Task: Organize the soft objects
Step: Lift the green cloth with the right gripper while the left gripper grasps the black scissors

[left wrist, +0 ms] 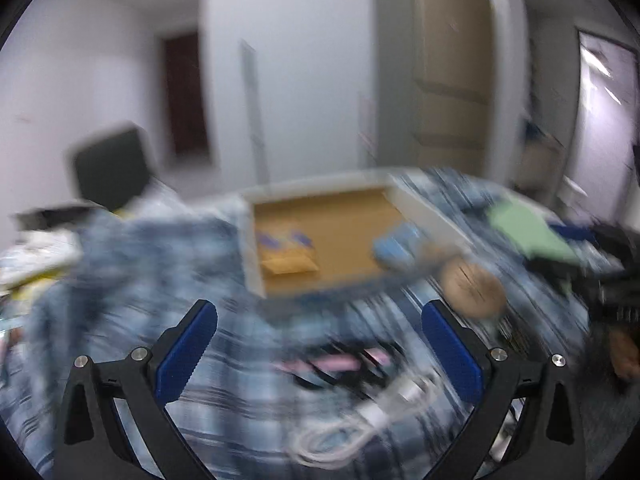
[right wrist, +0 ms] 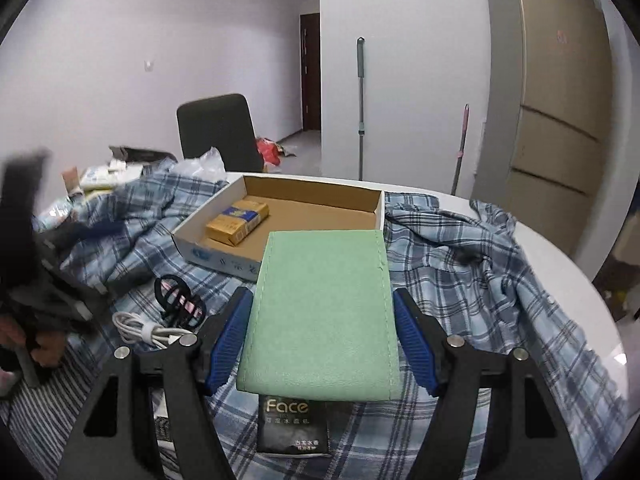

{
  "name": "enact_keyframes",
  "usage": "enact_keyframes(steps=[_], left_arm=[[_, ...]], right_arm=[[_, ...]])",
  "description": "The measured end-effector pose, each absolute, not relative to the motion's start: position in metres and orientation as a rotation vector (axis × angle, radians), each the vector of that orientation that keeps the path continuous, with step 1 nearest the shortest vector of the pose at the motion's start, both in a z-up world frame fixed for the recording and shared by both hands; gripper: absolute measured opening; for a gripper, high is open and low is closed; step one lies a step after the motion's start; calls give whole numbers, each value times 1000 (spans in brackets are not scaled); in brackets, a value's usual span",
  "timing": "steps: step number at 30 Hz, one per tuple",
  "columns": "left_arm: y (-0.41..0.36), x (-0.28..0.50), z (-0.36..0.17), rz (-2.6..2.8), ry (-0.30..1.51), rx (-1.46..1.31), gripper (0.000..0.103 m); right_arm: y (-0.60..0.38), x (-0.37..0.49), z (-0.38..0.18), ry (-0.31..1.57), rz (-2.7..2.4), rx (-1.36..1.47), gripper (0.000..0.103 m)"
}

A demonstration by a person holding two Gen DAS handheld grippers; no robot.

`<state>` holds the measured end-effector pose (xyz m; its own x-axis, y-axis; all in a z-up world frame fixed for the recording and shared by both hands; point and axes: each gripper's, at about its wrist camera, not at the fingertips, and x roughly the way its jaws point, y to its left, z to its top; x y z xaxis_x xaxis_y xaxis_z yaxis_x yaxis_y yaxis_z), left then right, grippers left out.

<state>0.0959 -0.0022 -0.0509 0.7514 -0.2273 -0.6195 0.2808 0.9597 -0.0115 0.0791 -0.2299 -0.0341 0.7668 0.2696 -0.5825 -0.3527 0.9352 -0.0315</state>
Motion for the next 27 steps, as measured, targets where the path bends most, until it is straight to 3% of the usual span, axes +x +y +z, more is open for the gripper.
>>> enact_keyframes(steps=[2,6,8,11,13,15,17,20,21,27], left_arm=[[-9,112,-68,-292,800,94,103],[-1,126,-82,-288,895,45,102],[1,131,-88,-289,927,32,95],[3,136,-95,-295,969,20,81],[2,136,-98,-296,987,16,63],[1,139,-102,-279,1011,26,58],[-1,136,-102,-288,1000,30,46],[-4,134,-101,-304,987,42,28],[-5,132,-100,-308,977,44,16],[-3,118,-81,-310,857,51,10]], right_arm=[[-237,82,-35,608,352,-97,70],[-233,80,-37,600,373,-100,70],[-230,78,-39,600,386,-113,70],[-228,77,-40,597,394,-128,70],[-228,76,-41,598,403,-127,70],[-229,76,-42,600,405,-123,70],[-229,76,-43,603,405,-120,70],[-230,77,-44,608,405,-117,70],[-230,77,-44,610,403,-118,70],[-229,76,-45,606,400,-123,70]])
